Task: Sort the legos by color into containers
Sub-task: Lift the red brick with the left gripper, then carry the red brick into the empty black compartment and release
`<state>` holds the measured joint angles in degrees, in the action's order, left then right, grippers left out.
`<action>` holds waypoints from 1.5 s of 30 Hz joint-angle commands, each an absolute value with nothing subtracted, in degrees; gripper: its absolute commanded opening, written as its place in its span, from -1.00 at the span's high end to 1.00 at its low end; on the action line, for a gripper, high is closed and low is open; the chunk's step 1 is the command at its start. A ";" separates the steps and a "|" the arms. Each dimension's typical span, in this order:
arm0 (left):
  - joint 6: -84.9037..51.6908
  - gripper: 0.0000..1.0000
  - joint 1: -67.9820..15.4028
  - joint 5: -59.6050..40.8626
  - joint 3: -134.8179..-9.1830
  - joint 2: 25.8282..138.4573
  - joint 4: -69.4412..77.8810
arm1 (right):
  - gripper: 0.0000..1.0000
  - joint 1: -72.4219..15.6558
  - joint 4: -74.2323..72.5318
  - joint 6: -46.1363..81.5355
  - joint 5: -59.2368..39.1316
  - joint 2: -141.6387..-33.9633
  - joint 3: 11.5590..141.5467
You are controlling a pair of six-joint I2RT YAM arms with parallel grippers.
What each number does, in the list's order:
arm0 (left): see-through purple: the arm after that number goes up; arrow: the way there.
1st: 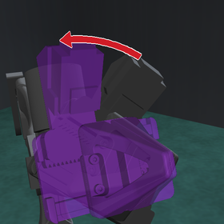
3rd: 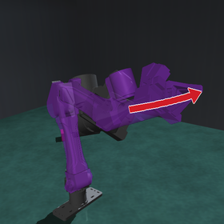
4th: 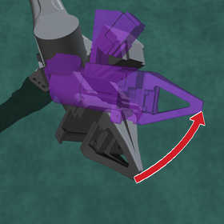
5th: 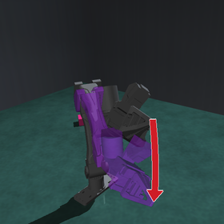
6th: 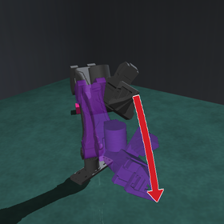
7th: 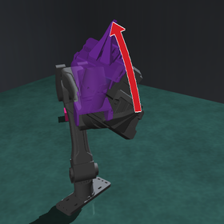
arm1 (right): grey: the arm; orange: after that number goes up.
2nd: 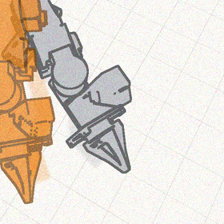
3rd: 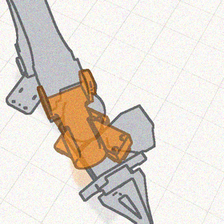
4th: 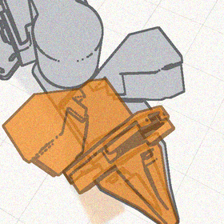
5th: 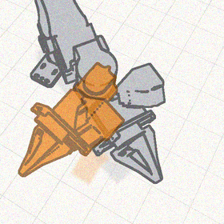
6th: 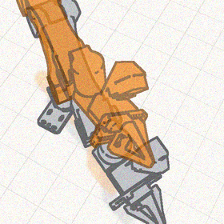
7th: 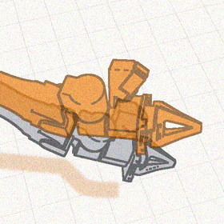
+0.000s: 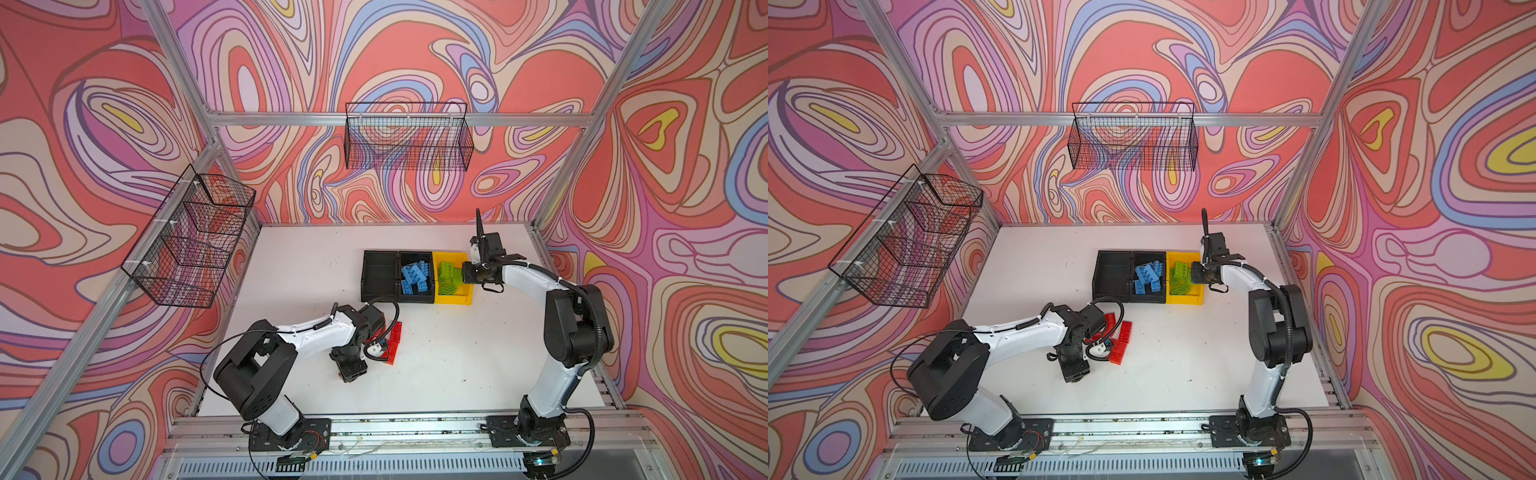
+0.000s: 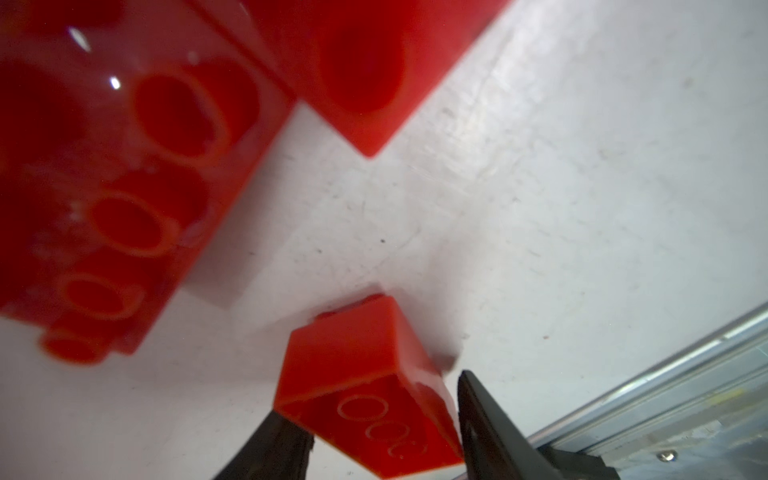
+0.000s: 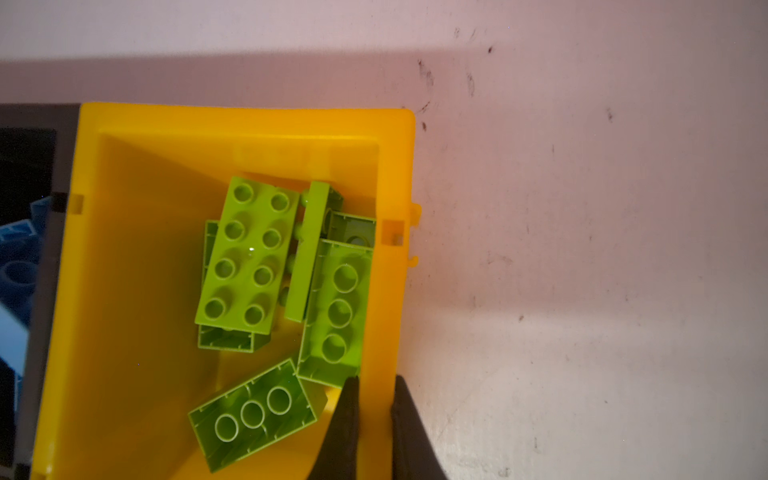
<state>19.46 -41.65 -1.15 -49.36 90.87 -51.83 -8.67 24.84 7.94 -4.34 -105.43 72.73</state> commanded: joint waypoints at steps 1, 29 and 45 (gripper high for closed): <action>20.24 0.10 -41.92 -0.31 -49.25 90.44 -50.93 | 0.84 -8.78 24.77 6.70 -5.31 -104.66 71.59; 1.77 0.49 -29.65 4.05 -82.42 99.92 -37.14 | 0.89 -8.79 24.70 12.39 -5.06 -99.37 69.15; -7.38 0.21 -27.86 5.36 -105.82 124.48 -39.56 | 0.89 -8.77 22.59 13.32 -5.27 -98.54 68.65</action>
